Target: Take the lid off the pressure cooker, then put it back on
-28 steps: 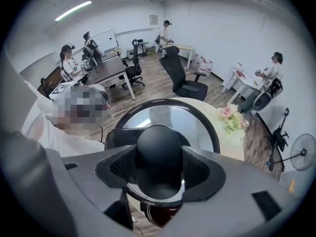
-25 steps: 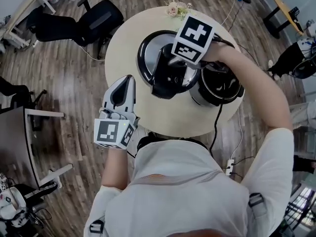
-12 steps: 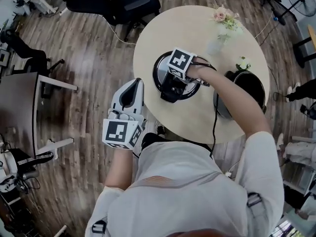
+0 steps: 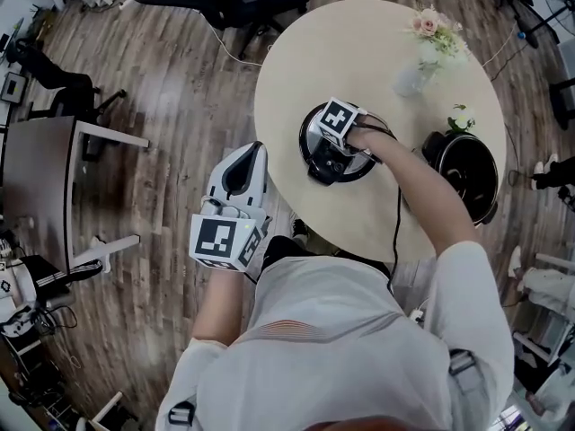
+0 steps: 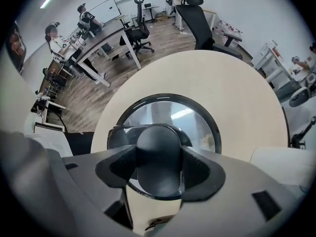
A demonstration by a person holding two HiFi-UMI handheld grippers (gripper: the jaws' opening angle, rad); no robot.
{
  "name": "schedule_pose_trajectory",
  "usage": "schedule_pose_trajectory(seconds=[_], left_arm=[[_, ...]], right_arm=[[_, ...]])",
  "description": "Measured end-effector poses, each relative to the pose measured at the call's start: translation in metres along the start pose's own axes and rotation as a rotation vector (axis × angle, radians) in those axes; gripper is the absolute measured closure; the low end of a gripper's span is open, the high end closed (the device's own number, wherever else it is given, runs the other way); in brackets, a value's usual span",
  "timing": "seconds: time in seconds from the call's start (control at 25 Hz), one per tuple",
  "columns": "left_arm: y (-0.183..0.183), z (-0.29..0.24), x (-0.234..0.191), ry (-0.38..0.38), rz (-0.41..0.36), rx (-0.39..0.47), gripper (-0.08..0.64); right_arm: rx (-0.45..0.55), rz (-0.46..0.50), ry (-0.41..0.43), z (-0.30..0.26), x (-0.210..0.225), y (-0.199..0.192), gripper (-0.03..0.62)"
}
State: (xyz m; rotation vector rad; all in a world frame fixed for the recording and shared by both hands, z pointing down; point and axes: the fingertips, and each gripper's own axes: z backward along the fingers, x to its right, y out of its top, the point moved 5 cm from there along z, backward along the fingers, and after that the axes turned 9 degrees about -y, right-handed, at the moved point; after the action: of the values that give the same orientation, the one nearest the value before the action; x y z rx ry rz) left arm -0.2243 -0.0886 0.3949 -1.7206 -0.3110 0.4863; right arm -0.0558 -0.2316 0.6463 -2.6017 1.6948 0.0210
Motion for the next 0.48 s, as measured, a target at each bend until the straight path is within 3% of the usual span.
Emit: schedule_pose_trajectory(seconds=[0.36, 0.48], left_arm=[[-0.0004, -0.0108, 0.0007, -0.019, -0.003, -0.008, 0.554], [0.0007, -0.0113, -0.0002, -0.026, -0.006, -0.008, 0.554]], right_arm=[[0.066, -0.012, 0.016, -0.0027, -0.0009, -0.0032, 0.311], [0.121, -0.02, 0.02, 0.0001, -0.0067, -0.0062, 0.247]])
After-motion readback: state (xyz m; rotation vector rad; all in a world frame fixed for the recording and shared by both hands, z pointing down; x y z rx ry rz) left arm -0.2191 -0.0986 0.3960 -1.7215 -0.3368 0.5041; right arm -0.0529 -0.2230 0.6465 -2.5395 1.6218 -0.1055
